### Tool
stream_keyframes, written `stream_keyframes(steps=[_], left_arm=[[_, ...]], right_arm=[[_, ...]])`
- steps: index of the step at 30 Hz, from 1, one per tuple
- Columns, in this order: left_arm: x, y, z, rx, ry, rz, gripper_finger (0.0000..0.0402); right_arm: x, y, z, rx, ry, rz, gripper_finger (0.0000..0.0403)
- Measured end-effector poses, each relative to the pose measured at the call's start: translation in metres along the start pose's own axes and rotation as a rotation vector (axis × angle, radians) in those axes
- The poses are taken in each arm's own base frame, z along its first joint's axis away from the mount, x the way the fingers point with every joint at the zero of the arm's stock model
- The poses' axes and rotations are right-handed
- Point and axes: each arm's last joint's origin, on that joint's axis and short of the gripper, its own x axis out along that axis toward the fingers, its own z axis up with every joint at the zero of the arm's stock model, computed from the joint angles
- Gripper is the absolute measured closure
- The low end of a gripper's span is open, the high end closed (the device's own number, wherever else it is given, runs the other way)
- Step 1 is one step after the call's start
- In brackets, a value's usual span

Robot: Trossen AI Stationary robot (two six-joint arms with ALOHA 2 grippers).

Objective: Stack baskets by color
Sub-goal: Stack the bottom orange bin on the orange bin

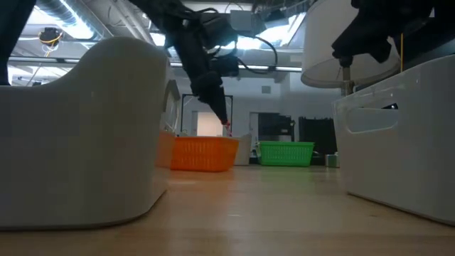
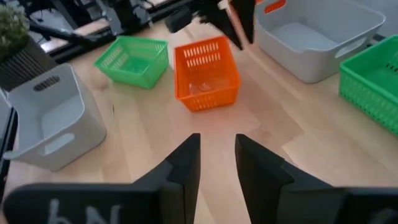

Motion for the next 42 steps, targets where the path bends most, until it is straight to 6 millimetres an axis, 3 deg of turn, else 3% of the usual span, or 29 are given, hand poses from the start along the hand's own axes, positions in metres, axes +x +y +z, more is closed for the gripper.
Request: stream_keyframes(steps=[7, 12, 16, 24, 31, 42], left_arm=[[-0.003, -0.015, 0.016, 0.071, 0.051, -0.026, 0.0324], [-0.01, -0.017, 0.019, 0.086, 0.09, -0.02, 0.0293], [-0.006, -0.019, 0.012, 0.108, 0.123, -0.026, 0.0269], [0.009, -0.025, -0.01, 0.241, 0.171, -0.054, 0.0265], [0.012, -0.016, -0.011, 0.224, 0.15, -0.01, 0.0265], [0.058, -0.021, -0.026, 0.222, 0.222, -0.051, 0.0265]], right_arm=[[0.0, -0.001, -0.002, -0.026, 0.016, -0.008, 0.0303], [0.001, -0.001, -0.002, -0.049, 0.018, -0.009, 0.0303], [0.002, 0.0, -0.003, -0.05, 0.024, -0.013, 0.0303], [0.007, 0.001, -0.005, -0.039, 0.043, -0.024, 0.0303], [0.011, 0.003, -0.007, -0.045, 0.059, -0.034, 0.0303], [0.012, 0.002, -0.008, -0.049, 0.065, -0.038, 0.0303]])
